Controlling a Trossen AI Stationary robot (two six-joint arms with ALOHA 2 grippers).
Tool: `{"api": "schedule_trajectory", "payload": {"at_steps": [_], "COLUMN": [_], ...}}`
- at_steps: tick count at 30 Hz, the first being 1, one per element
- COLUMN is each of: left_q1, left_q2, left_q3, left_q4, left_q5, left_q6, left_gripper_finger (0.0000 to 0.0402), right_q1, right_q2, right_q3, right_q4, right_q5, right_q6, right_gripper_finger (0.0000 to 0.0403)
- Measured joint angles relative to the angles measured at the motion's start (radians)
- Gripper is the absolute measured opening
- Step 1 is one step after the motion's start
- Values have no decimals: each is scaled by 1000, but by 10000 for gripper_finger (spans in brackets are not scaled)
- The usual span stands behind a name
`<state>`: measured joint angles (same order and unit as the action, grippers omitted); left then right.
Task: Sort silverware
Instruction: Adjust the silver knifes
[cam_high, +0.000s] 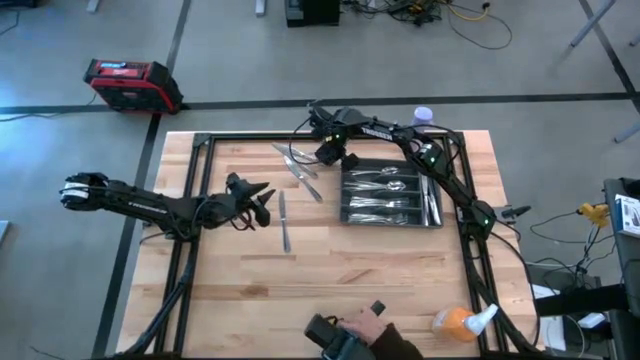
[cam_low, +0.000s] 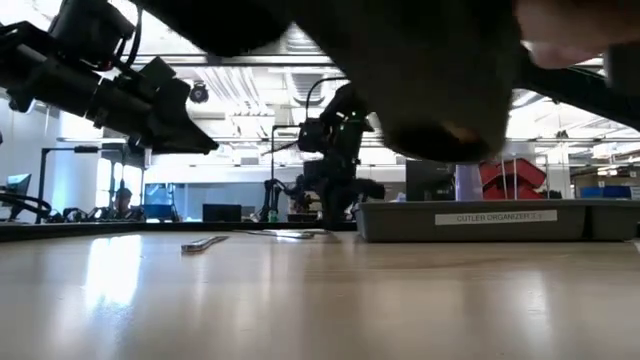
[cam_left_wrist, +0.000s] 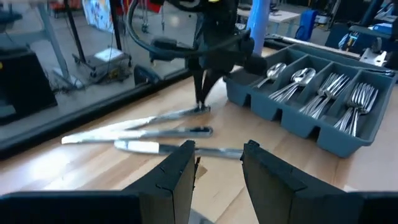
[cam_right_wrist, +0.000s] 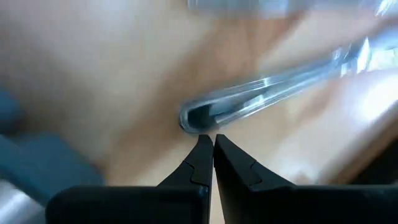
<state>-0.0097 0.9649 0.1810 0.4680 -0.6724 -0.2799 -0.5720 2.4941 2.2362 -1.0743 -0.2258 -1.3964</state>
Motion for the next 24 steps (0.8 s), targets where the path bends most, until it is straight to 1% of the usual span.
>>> {"api": "schedule_trajectory", "payload": {"at_steps": [2, 4, 5, 7, 10, 12, 15, 17, 18, 19, 22, 23, 24], "left_q1": [0, 0, 0, 3, 16, 38, 92, 143, 174, 210, 322, 355, 385], "left_q2": [2, 8, 12, 22, 55, 94, 179, 255, 293, 328, 438, 475, 512], "left_q3": [0, 0, 0, 0, 4, 36, 139, 215, 248, 281, 362, 382, 402], "left_q4": [47, 86, 104, 138, 137, 79, -82, -158, -165, -162, -134, -125, -116], "left_q5": [0, 0, 0, 0, 0, 2, 39, 74, 106, 163, 444, 513, 559], "left_q6": [45, 77, 86, 88, 55, 18, -4, -17, -18, -11, 63, 76, 79], "left_gripper_finger": [119, 119, 119, 119, 119, 119, 118, 118, 118, 118, 116, 112, 105], "right_q1": [0, 1, 1, 1, 4, 10, 36, 61, 73, 86, 123, 137, 148], "right_q2": [-3, -6, -7, -9, -24, -52, -110, -157, -184, -214, -310, -340, -371], "right_q3": [22, 45, 55, 74, 97, 98, 99, 99, 99, 99, 99, 100, 101], "right_q4": [-5, -2, -1, -1, -33, -52, -112, -153, -168, -188, -217, -219, -229], "right_q5": [-144, -264, -307, -328, -287, -204, -59, 4, 19, 24, 25, 25, 25], "right_q6": [0, 3, 5, 8, 9, 14, 42, 86, 115, 141, 289, 360, 431], "right_gripper_finger": [0, 0, 0, 0, 0, 0, 0, 0, 0, 0, 0, 0, 0]}}
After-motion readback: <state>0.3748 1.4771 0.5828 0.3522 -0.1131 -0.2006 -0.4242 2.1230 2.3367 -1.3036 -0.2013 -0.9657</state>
